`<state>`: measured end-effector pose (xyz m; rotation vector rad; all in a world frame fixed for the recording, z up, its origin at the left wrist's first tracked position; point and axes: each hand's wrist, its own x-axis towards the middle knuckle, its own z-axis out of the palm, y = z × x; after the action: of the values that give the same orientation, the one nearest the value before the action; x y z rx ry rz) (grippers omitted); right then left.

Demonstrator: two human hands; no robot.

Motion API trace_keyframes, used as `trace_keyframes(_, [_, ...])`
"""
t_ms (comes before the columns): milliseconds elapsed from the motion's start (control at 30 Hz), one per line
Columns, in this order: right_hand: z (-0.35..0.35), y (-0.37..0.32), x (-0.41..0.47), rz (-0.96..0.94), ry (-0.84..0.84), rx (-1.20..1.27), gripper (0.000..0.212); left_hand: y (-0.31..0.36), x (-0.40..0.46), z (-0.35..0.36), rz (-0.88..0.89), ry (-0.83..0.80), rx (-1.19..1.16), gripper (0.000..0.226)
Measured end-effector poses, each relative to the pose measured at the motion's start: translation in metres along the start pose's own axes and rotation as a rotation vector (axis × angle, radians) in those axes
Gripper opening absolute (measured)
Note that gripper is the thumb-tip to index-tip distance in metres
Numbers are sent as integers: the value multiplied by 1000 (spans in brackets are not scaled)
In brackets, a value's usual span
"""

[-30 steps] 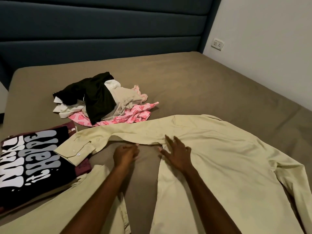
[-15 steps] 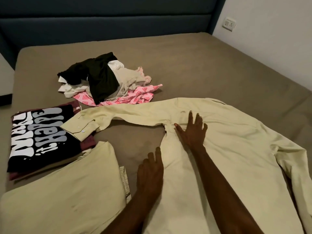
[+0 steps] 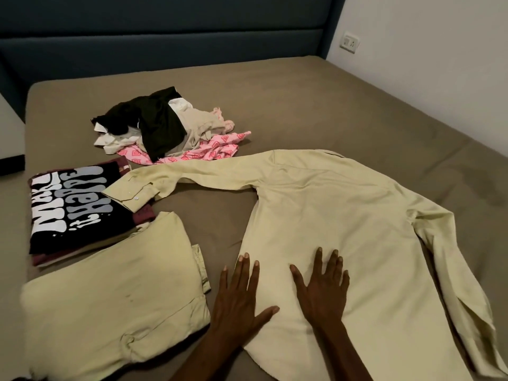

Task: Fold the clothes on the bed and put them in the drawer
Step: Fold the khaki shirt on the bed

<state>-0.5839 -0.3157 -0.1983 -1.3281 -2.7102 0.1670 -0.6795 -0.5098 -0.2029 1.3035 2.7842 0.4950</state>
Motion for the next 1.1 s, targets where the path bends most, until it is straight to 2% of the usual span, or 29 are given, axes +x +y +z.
trace_keyframes(233, [-4, 6, -48, 50, 23, -5, 97, 2, -12, 1, -60, 12, -38, 111])
trace_keyframes(467, [-13, 13, -64, 224, -10, 64, 107, 1, -20, 1, -71, 33, -74, 118])
trace_keyframes(567, [-23, 45, -52, 298, 105, 113, 104, -1, -22, 2, -65, 47, -46, 120])
trace_keyframes(633, [-27, 90, -38, 337, 201, 100, 98, 0, -23, 2, -60, 40, -30, 121])
trace_keyframes(800, [-20, 197, -50, 380, 97, 11, 91, -1, -21, 8, -65, 50, 3, 122])
trace_keyframes(1100, [-20, 215, -74, 394, 112, 42, 93, -3, -29, 10, -76, 42, 33, 122])
